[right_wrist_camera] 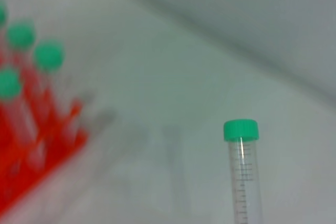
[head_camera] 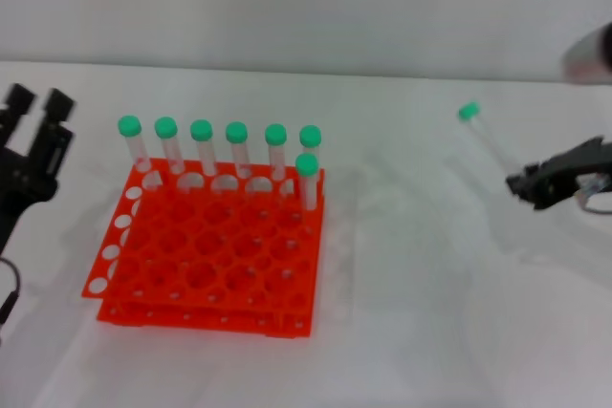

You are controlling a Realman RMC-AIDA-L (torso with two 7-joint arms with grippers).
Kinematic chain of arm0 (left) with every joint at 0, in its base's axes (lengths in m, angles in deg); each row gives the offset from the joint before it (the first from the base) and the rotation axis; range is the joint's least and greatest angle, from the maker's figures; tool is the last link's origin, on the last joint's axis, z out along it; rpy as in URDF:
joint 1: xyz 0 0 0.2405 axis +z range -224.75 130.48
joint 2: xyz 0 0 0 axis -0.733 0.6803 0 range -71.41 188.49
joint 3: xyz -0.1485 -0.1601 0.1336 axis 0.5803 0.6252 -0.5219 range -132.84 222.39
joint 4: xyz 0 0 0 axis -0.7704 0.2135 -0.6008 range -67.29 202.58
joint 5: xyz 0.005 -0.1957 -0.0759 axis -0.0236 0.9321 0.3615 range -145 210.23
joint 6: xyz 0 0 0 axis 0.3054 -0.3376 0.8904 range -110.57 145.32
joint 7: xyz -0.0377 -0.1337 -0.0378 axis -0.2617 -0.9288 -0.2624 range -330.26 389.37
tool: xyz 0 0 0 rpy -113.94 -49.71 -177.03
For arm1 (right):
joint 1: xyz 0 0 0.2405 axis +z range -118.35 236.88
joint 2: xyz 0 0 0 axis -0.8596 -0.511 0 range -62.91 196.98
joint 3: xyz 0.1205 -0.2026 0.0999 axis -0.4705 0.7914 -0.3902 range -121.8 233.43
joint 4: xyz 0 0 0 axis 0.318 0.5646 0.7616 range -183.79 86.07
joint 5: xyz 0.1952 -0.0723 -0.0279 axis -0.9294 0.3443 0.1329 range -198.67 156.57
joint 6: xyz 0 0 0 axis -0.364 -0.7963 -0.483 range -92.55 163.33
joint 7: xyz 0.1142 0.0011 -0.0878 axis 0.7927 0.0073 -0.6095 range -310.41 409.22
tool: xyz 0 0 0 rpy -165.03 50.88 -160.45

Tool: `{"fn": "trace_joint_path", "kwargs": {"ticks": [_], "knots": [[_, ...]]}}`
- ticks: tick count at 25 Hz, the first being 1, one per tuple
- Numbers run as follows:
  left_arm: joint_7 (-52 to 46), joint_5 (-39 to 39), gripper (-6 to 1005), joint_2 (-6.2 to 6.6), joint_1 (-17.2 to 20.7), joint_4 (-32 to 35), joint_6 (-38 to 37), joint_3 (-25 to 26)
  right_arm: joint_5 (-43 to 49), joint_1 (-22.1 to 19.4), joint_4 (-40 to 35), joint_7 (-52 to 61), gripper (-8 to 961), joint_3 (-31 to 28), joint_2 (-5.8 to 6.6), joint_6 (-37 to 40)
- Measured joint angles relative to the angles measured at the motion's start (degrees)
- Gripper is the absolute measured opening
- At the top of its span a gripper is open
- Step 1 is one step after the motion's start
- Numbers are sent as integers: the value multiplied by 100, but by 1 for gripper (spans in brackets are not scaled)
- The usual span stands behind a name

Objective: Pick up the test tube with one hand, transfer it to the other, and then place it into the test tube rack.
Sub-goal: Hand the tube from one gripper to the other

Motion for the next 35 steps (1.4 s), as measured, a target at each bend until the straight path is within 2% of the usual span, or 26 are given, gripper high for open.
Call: {"fn": "trace_joint_path", "kwargs": {"ticks": [3,7,11,13,14,16,17,18,25,35], "knots": [[-841,-651,523,16,17,546,-26,-5,-664,-485,-309,-622,178,-140,1,697],[-2225,-1427,523,67,5,1390,-87,-11,-1874,-844,-268,-1966,177,-107,22,1514],[-3309,-2077,523,152,-159,1905,-130,-10,-3305,-908,176,-3544,177,149,24,2082],[-3694,-2385,523,183,-369,1985,-135,-10,-3998,-919,445,-4249,177,185,24,2127],[-3851,-2524,523,192,-493,2008,-138,-11,-3998,-919,445,-4249,177,185,24,2127],[-4066,-2790,523,193,-716,2029,-143,-10,-4834,-892,829,-5184,177,222,23,2036],[-4066,-2790,523,193,-716,2029,-143,-10,-4962,-887,880,-5318,177,234,23,2016],[-4276,-3063,524,172,-941,2031,-222,-9,-5144,-877,947,-5517,177,257,22,1990],[-4625,-3497,524,90,-1277,2029,-565,-8,-5398,-867,911,-5865,178,479,22,1929],[-4848,-3960,524,65,-1467,2035,-780,-66,-5368,-788,621,-5945,178,815,24,2001]]}}
